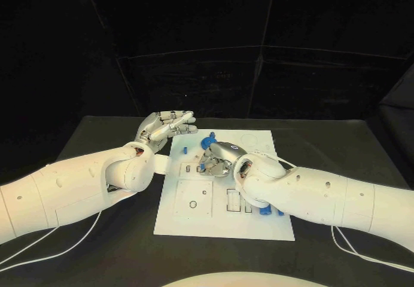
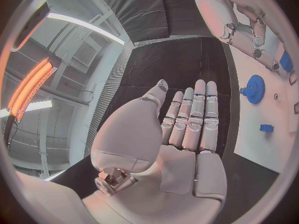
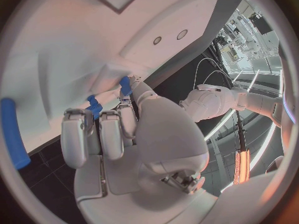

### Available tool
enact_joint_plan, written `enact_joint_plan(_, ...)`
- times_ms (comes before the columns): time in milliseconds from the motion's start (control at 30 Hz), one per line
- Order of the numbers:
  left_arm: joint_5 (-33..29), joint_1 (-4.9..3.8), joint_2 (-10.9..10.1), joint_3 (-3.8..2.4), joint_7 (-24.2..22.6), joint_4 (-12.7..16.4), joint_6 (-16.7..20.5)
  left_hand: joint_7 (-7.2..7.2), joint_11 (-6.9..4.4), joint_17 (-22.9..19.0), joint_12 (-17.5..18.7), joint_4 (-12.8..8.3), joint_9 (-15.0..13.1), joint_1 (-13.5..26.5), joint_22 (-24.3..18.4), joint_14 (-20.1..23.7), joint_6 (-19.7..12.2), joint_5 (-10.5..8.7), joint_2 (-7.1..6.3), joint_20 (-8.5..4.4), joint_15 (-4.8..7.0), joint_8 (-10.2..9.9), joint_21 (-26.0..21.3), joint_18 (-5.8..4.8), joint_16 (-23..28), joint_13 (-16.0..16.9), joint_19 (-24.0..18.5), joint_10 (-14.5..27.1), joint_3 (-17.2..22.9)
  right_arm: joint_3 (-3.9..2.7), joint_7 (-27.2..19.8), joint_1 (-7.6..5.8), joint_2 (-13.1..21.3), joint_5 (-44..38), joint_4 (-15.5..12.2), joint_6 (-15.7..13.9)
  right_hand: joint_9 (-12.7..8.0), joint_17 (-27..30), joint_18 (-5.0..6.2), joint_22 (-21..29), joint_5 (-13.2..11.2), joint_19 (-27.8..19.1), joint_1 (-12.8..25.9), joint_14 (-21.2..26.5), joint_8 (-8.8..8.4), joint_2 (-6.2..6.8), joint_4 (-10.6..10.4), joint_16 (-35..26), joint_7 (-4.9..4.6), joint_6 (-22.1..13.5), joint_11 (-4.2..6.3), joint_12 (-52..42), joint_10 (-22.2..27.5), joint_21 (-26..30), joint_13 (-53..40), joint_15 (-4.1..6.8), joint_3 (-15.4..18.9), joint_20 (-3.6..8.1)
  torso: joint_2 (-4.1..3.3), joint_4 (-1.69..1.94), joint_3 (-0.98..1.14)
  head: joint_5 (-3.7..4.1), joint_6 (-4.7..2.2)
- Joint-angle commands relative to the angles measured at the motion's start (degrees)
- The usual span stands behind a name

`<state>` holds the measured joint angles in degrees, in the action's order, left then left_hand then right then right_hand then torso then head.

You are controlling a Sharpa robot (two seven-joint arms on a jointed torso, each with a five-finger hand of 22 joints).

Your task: Assemble the parts on the task board

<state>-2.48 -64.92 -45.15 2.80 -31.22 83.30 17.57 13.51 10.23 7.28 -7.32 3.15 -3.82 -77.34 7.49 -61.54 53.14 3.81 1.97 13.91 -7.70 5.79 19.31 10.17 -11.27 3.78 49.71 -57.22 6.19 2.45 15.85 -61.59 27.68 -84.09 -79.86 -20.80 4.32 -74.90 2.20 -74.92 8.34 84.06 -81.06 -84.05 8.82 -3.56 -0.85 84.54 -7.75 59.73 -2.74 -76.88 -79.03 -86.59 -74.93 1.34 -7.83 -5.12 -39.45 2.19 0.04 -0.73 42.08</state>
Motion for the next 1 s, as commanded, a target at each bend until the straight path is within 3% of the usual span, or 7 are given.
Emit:
enact_joint_plan(33,0.0,-0.11,0.1,-0.05,-0.4,-0.1,-0.4,-0.18,0.01,0.1,0.4,-0.2,0.1,-0.3,-0.1,-0.4,0.4,0.2,0.4,-0.03,0.18,-0.4,-0.3,0.33,0.4,-0.1,0.4,-0.5,0.1,0.13,1.5,0.09,0.1,-0.6,0.2,1.9,0.1,-3.4,-0.5,-8.2,0.1,0.7,-0.2,-3.6,0.12,0.08,0.0,-0.2,0.69,1.1,0.46,0.1,-0.1,-0.1,0.2,0.37,-0.4,0.35,0.01,-0.01,0.02,0.16,0.01)
enact_joint_plan(600,0.0,-0.1,0.1,-0.05,-0.4,-0.4,-0.4,-0.18,0.01,0.1,0.4,-0.2,0.1,-0.3,-0.1,-0.4,0.4,0.2,0.4,-0.03,0.18,-0.4,-0.3,0.33,0.4,-0.1,0.4,-0.5,0.1,0.13,2.9,0.11,0.7,-1.9,-0.6,4.1,-0.3,-3.3,-0.44,-8.0,-0.4,0.4,0.9,-3.6,-0.87,2.36,0.4,-0.3,0.0,-0.3,-0.11,1.3,0.9,0.0,1.2,-0.07,-0.6,0.01,0.01,-0.02,0.03,0.21,0.26)
enact_joint_plan(1000,0.0,-0.1,0.0,-0.05,-0.3,-0.3,-0.4,-0.18,0.01,0.1,0.4,-0.3,0.1,-0.3,-0.1,-0.4,0.4,0.2,0.39,-0.03,0.18,-0.4,-0.3,0.33,0.4,-0.1,0.4,-0.5,0.1,0.13,4.7,0.11,0.5,-2.6,-0.7,2.5,-0.5,-3.3,-0.38,-7.7,-0.4,0.2,2.6,-3.6,-2.38,4.44,-0.1,-0.4,-0.97,-2.8,-0.97,2.9,2.5,0.2,2.8,-0.8,0.0,-0.63,0.02,0.02,-0.01,0.22,0.16)
